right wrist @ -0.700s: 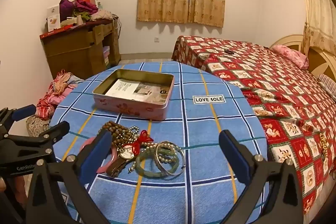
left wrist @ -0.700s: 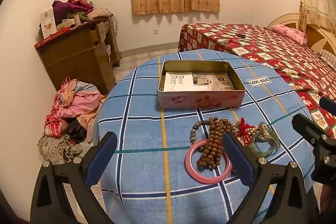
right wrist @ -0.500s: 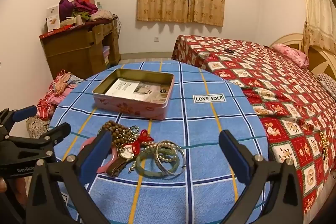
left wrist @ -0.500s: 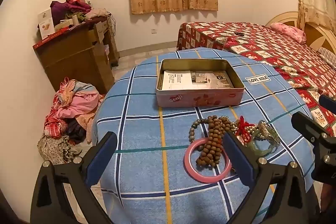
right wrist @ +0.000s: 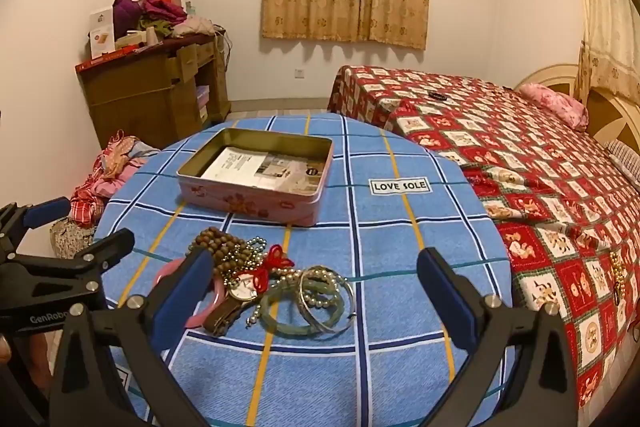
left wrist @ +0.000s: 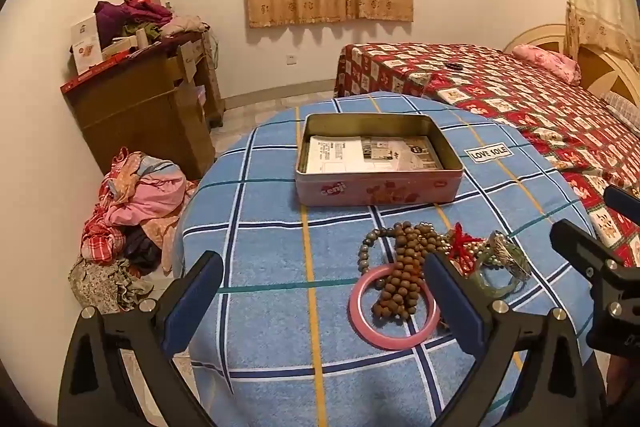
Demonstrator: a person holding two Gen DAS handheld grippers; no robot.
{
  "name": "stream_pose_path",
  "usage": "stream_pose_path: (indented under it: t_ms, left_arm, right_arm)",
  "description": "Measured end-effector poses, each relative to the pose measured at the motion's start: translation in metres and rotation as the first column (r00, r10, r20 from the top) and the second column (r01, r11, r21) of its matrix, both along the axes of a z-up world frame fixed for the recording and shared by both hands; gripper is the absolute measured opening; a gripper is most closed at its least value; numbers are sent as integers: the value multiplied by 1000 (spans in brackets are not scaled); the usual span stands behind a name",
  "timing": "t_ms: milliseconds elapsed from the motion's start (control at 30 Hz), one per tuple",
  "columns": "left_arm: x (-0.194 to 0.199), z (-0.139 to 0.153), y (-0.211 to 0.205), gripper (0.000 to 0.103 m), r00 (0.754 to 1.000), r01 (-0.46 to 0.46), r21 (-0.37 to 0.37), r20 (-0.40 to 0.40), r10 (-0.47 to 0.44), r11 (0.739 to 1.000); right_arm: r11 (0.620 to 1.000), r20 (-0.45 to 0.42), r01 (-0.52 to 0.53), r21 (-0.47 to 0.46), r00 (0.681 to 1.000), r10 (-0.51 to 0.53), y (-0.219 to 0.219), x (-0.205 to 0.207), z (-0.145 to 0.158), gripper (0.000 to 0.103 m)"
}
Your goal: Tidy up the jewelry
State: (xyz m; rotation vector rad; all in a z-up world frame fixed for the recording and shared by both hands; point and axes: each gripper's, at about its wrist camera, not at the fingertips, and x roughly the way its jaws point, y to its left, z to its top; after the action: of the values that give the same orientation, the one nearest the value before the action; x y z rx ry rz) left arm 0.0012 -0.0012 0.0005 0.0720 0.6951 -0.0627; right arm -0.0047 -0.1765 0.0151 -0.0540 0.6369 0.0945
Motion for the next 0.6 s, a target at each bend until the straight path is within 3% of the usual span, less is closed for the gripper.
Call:
stream_pose_path:
  t_ms: [600]
  left_arm:
    - [1, -2, 1, 101, 1000, -8, 7, 2, 8, 1000]
  right_arm:
    - [1000, -5, 0, 0, 1000, 0, 1, 0, -6, 103]
